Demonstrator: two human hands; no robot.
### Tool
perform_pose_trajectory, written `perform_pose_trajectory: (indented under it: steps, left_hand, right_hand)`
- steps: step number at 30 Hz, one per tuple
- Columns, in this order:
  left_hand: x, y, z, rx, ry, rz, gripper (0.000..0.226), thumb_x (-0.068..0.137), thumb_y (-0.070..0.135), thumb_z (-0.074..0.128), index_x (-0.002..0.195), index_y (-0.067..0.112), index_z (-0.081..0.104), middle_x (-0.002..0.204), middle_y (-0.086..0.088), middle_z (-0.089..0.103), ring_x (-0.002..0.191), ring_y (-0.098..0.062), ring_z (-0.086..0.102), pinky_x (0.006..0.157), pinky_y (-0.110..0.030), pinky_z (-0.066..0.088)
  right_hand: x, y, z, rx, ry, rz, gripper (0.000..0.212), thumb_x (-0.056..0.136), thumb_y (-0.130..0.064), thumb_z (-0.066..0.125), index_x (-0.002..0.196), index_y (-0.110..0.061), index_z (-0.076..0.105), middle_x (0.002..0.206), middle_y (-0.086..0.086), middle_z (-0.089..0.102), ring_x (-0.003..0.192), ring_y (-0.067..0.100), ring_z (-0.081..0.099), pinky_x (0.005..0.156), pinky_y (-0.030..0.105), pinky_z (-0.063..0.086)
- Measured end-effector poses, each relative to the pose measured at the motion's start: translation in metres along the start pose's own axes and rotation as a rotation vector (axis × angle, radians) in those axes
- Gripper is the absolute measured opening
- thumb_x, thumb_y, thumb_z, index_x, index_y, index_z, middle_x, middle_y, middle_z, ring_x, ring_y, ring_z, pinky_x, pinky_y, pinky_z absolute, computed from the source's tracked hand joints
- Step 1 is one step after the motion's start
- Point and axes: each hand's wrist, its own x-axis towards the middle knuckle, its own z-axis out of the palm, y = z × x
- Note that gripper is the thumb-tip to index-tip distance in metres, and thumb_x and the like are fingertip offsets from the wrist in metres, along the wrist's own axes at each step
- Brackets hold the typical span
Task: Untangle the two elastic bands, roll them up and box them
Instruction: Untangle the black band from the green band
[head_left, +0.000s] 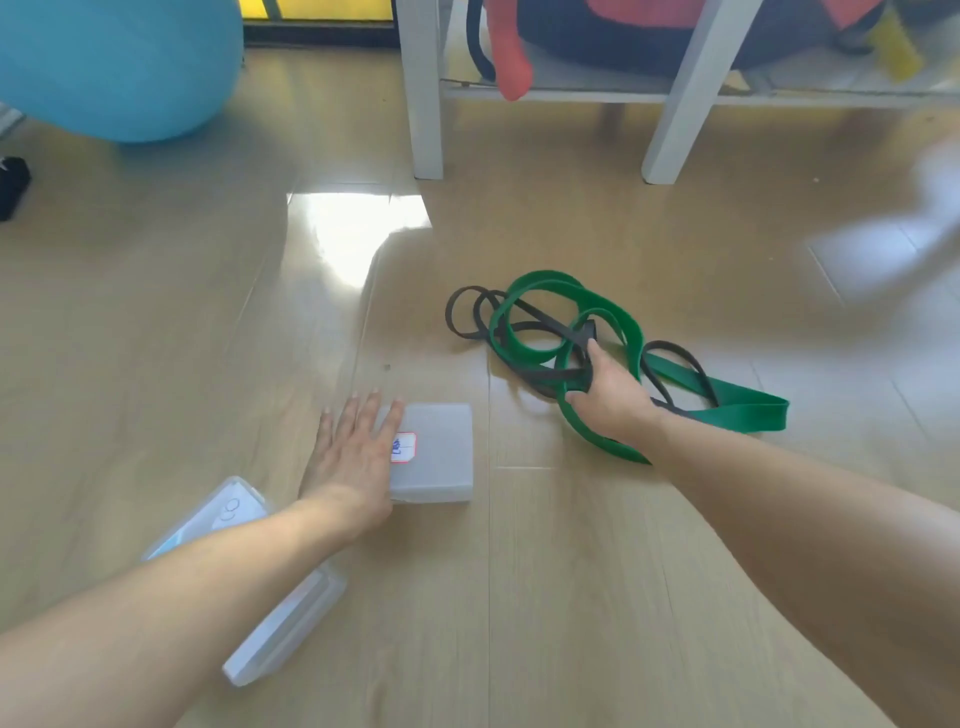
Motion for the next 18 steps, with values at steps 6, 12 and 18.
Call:
perform_pose_trajectory:
  steps: [6, 12, 18]
  left_hand:
    - [-0.008, 0.024, -0.005, -0.214, 0.127, 0.132, 0.108, 0.085, 0.003, 0.053, 0.159, 0.024, -0.023, 0.171, -0.005, -0.02, 0.158, -0.024, -0.021, 0.126, -0.039, -0.017]
    - [-0.013, 0.051, -0.015, -0.491, 0.209, 0.236, 0.096, 0.092, 0.021, 0.062, 0.163, 0.029, -0.001, 0.172, 0.007, -0.004, 0.158, -0.011, -0.009, 0.118, -0.028, -0.013]
    - [-0.002, 0.087, -0.051, -0.927, 0.301, 0.254, 0.135, 0.067, 0.056, 0.086, 0.163, 0.032, -0.005, 0.163, 0.024, 0.015, 0.151, 0.004, 0.013, 0.121, -0.019, 0.015]
  right_hand:
    - [0.017, 0.003, 0.012, 0.09, -0.077, 0.171, 0.064, 0.092, -0.028, 0.068, 0.147, -0.016, 0.037, 0.128, 0.011, 0.063, 0.109, 0.031, 0.064, 0.094, 0.044, 0.054]
    - [-0.015, 0.003, 0.002, -0.127, 0.199, -0.054, 0.018, 0.093, -0.046, 0.063, 0.1, -0.029, 0.066, 0.105, -0.001, 0.058, 0.098, 0.021, 0.05, 0.081, 0.036, 0.047]
    - [-0.104, -0.058, -0.036, 0.322, 0.586, -0.902, 0.01, 0.087, -0.016, 0.076, 0.093, -0.008, 0.072, 0.102, 0.001, 0.067, 0.097, 0.021, 0.059, 0.082, 0.037, 0.051]
